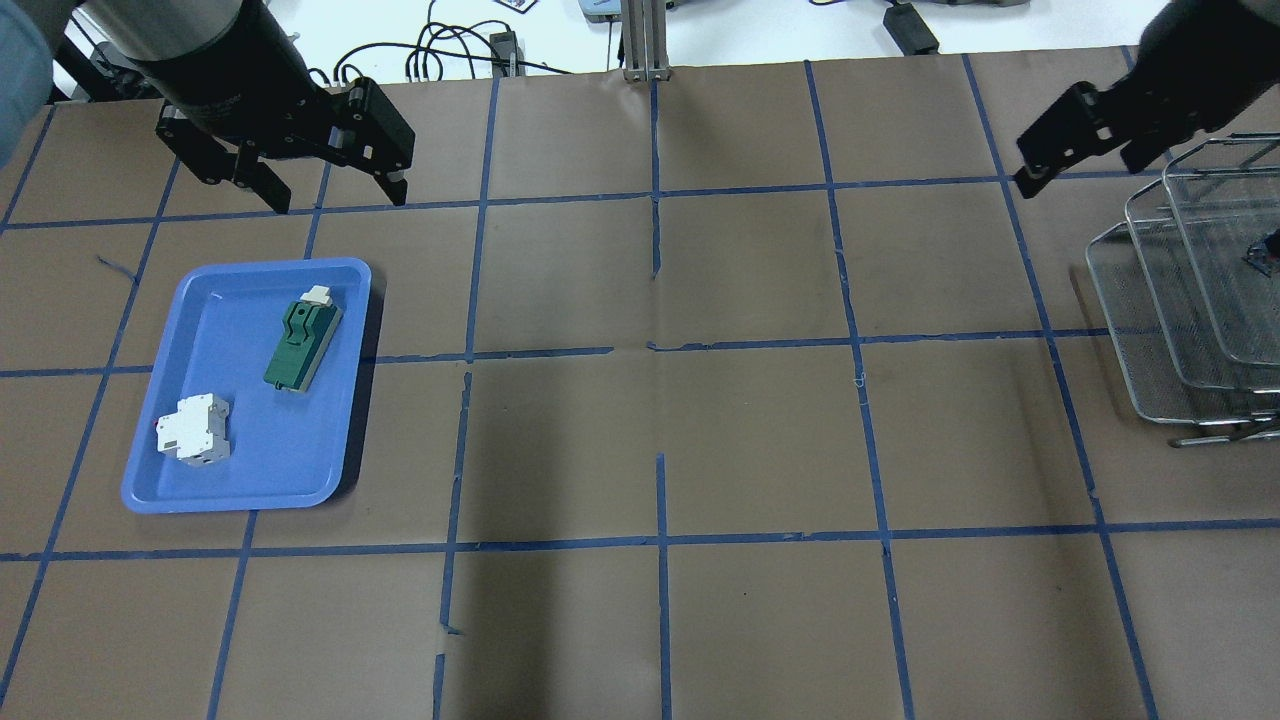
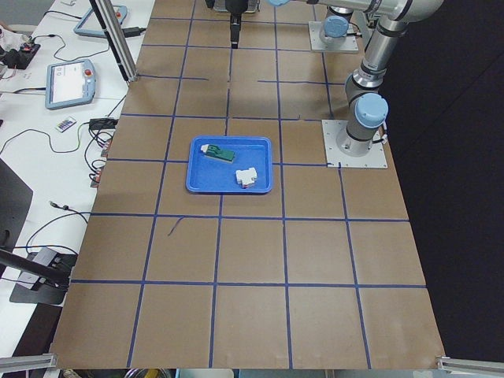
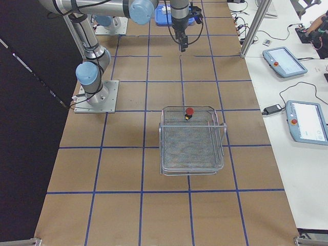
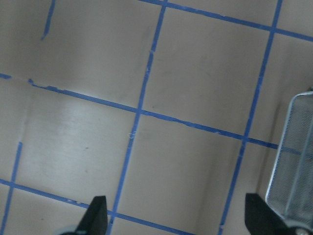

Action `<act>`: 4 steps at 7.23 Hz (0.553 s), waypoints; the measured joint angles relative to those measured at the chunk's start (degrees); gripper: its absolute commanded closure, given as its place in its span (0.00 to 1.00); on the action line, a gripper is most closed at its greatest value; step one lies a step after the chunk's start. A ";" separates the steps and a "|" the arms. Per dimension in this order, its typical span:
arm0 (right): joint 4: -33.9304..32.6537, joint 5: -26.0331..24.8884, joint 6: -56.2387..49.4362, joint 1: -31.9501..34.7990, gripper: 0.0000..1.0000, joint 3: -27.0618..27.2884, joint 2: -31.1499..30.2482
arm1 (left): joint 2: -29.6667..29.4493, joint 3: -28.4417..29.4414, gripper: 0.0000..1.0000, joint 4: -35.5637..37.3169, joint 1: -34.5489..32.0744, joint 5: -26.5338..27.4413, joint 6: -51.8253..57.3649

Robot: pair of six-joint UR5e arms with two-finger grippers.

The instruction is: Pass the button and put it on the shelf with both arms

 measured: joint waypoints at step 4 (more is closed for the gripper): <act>1.28 -5.58 16.39 9.88 0.00 -1.72 1.31 | 0.06 -0.29 0.00 0.00 0.05 -0.02 0.00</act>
